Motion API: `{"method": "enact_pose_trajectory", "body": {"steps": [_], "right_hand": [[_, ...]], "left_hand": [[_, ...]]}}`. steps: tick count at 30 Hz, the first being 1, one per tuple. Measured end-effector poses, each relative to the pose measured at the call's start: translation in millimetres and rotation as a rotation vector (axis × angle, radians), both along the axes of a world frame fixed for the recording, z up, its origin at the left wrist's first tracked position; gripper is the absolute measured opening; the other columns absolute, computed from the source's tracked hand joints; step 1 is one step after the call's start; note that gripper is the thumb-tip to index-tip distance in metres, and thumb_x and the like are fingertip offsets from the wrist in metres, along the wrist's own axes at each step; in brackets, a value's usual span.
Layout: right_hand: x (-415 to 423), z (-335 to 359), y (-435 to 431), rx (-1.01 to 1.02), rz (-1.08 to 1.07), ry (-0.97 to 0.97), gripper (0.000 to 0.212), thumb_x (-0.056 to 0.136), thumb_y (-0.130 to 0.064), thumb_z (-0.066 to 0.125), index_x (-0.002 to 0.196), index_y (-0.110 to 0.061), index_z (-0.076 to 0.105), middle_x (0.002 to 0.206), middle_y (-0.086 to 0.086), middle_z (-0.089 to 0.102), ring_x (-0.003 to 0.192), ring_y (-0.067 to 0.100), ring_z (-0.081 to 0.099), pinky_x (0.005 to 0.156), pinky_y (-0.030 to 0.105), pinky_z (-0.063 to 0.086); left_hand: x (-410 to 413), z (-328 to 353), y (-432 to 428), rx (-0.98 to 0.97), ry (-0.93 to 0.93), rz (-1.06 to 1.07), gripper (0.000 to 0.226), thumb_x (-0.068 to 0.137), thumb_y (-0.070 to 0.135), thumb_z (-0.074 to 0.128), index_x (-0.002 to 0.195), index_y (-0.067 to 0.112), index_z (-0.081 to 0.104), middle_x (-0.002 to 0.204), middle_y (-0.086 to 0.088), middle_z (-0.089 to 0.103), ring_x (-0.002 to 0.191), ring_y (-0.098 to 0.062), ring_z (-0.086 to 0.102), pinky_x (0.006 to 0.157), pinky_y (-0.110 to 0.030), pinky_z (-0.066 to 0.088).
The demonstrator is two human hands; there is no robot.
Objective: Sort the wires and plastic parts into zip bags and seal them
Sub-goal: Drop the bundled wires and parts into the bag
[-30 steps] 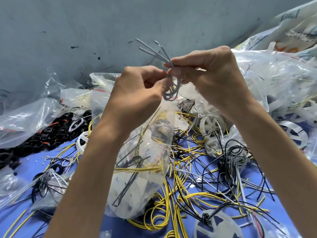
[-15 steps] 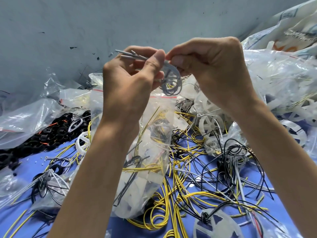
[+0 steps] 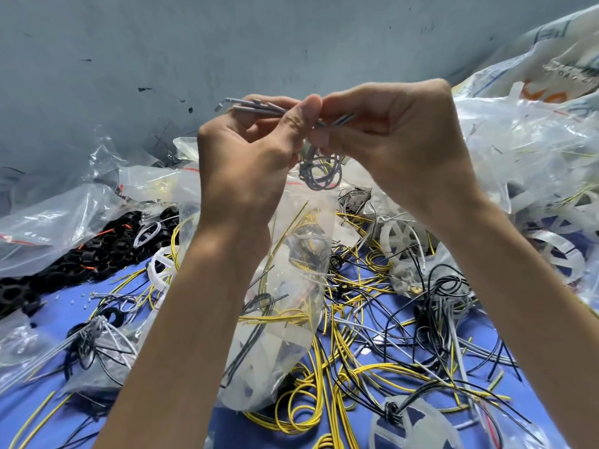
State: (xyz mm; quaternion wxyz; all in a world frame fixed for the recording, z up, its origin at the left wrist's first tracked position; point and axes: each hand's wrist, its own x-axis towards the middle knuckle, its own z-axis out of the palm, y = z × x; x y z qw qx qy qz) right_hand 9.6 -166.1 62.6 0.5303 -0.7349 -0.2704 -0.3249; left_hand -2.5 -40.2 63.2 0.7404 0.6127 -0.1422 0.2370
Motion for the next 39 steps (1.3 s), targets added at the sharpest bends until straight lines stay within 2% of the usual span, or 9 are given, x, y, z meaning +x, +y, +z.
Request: {"method": "enact_pose_trajectory", "body": {"steps": [3, 6, 10, 13, 16, 20, 26, 35, 39], "right_hand": [[-2, 2, -3, 0.012, 0.001, 0.006, 0.017, 0.071, -0.013, 0.078, 0.084, -0.021, 0.073, 0.076, 0.006, 0.073, 0.068, 0.023, 0.071, 0.072, 0.042, 0.059], [-4, 5, -7, -0.017, -0.006, 0.022, 0.018, 0.071, -0.012, 0.079, 0.083, -0.024, 0.072, 0.075, 0.003, 0.072, 0.065, 0.015, 0.069, 0.072, 0.036, 0.059], [-6, 8, -9, -0.117, -0.073, 0.047, 0.022, 0.070, -0.012, 0.081, 0.085, -0.026, 0.072, 0.075, 0.000, 0.072, 0.066, 0.013, 0.070, 0.073, 0.038, 0.058], [-8, 9, -9, -0.198, -0.129, 0.031, 0.024, 0.069, -0.015, 0.081, 0.087, -0.028, 0.072, 0.073, -0.001, 0.072, 0.066, 0.011, 0.069, 0.073, 0.036, 0.058], [-11, 12, -11, -0.224, -0.143, 0.007, 0.016, 0.069, -0.022, 0.081, 0.083, -0.024, 0.075, 0.071, -0.003, 0.072, 0.066, 0.013, 0.069, 0.072, 0.033, 0.057], [-11, 13, -11, -0.183, -0.145, -0.035, 0.011, 0.069, -0.023, 0.080, 0.077, -0.024, 0.074, 0.072, -0.001, 0.072, 0.067, 0.019, 0.070, 0.071, 0.042, 0.055], [-13, 12, -6, -0.039, -0.111, -0.085, 0.017, 0.070, -0.015, 0.077, 0.073, -0.028, 0.068, 0.073, -0.004, 0.070, 0.067, 0.015, 0.070, 0.068, 0.039, 0.057], [-15, 7, 2, 0.086, -0.139, -0.115, 0.021, 0.067, -0.012, 0.079, 0.071, -0.027, 0.064, 0.070, -0.004, 0.069, 0.063, 0.009, 0.068, 0.062, 0.029, 0.055], [-14, 7, 3, 0.126, -0.108, -0.093, 0.017, 0.069, -0.011, 0.079, 0.072, -0.023, 0.067, 0.070, -0.002, 0.070, 0.064, 0.013, 0.069, 0.064, 0.030, 0.055]], "left_hand": [[1, 0, 2, 0.030, -0.003, 0.046, 0.020, 0.079, 0.019, 0.075, 0.071, 0.022, 0.057, 0.052, 0.014, 0.059, 0.053, 0.002, 0.054, 0.055, -0.014, 0.045], [5, 0, 7, 0.079, -0.044, 0.143, 0.034, 0.073, 0.022, 0.081, 0.092, 0.024, 0.053, 0.080, 0.010, 0.063, 0.070, 0.001, 0.060, 0.067, -0.019, 0.050], [3, 4, 21, 0.560, -0.264, 0.431, 0.043, 0.076, 0.033, 0.077, 0.114, 0.030, 0.055, 0.110, 0.010, 0.062, 0.101, -0.006, 0.057, 0.085, -0.022, 0.047], [0, 6, 29, 0.947, -0.378, 0.424, 0.022, 0.088, 0.035, 0.058, 0.101, 0.025, 0.074, 0.096, 0.003, 0.072, 0.094, -0.020, 0.063, 0.080, -0.036, 0.049], [0, 4, 26, 1.016, -0.282, 0.284, 0.033, 0.090, 0.039, 0.047, 0.093, 0.021, 0.075, 0.063, -0.011, 0.062, 0.063, -0.029, 0.055, 0.056, -0.037, 0.043], [0, 4, 25, 0.890, -0.146, 0.048, 0.033, 0.093, 0.034, 0.049, 0.094, 0.013, 0.074, 0.086, -0.001, 0.075, 0.084, -0.006, 0.068, 0.075, -0.029, 0.053], [-5, 3, 27, 0.628, -0.028, -0.278, 0.019, 0.093, 0.019, 0.056, 0.086, 0.024, 0.073, 0.090, 0.002, 0.074, 0.082, -0.004, 0.069, 0.080, -0.033, 0.057], [-4, -1, 20, 0.434, 0.093, -0.401, 0.012, 0.088, 0.012, 0.061, 0.091, 0.010, 0.072, 0.080, -0.001, 0.075, 0.076, -0.011, 0.072, 0.064, -0.018, 0.055], [-1, -2, 14, 0.361, 0.042, -0.259, 0.016, 0.087, 0.006, 0.063, 0.079, 0.015, 0.073, 0.073, -0.001, 0.074, 0.070, -0.013, 0.071, 0.066, -0.023, 0.058]]}}
